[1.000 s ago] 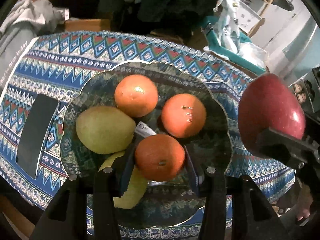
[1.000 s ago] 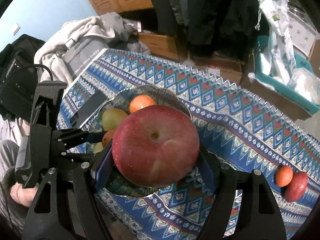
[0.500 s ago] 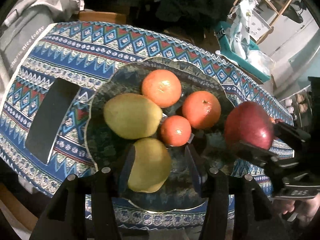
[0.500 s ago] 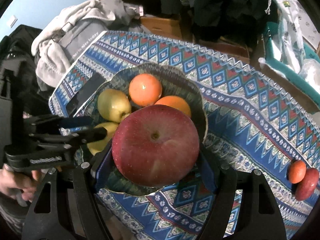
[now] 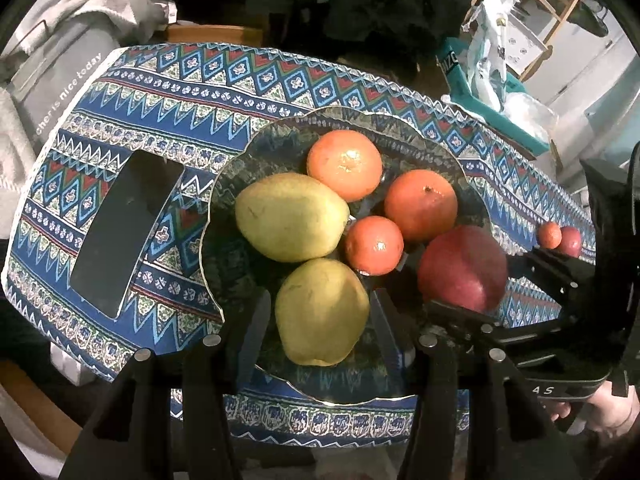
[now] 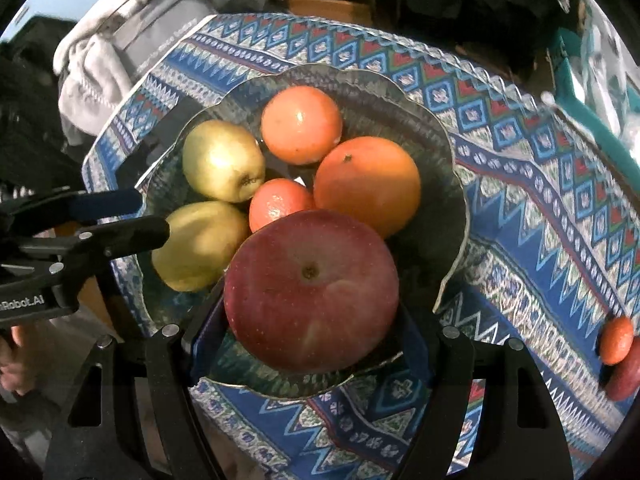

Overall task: Organize fruits
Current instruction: 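Lower the small orange into the bowl and open the left tool while the right tool releases the apple, then move both tools from the bowl back toward the remaining fruit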

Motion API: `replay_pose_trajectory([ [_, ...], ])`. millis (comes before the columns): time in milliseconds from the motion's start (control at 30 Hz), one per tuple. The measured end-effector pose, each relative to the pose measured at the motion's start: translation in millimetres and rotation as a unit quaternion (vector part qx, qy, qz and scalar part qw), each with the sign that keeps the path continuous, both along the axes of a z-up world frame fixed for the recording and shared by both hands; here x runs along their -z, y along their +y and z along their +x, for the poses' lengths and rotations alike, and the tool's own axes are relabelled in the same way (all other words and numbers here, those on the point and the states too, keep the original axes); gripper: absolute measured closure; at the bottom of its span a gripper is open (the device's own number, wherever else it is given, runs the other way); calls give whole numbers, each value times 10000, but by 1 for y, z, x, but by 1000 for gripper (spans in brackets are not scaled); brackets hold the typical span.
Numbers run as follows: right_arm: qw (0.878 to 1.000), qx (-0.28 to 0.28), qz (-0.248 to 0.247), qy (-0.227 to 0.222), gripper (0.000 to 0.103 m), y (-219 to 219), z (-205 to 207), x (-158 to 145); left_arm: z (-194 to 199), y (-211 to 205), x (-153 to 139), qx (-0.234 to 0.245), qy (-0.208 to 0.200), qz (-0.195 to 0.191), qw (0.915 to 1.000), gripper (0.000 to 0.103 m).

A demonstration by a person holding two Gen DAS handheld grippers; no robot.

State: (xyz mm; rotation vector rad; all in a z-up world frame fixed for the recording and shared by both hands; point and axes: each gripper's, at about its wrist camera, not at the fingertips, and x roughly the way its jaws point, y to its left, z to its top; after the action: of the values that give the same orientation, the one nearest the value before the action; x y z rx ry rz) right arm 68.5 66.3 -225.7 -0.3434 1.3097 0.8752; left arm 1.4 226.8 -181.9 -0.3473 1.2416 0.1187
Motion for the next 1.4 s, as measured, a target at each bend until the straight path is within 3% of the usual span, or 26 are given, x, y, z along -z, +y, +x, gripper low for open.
replay_pose_trajectory([
  [200, 9998, -118, -86, -94, 26, 4, -9, 2, -2, -3, -4, 47, -31, 20, 10000, 50],
  [533, 9984, 256, 292, -403, 25, -18, 2, -42, -1, -10, -21, 78, -232, -13, 9997, 46],
  [1033, 9907, 570, 272, -1202, 25, -52, 7, -97, 1, -43, -58, 458, -746, 86, 9961, 34],
  [1400, 9854, 698, 337, -1517, 25, -77, -2, -127, 3, -62, -81, 610, -1066, 67, 9924, 30],
])
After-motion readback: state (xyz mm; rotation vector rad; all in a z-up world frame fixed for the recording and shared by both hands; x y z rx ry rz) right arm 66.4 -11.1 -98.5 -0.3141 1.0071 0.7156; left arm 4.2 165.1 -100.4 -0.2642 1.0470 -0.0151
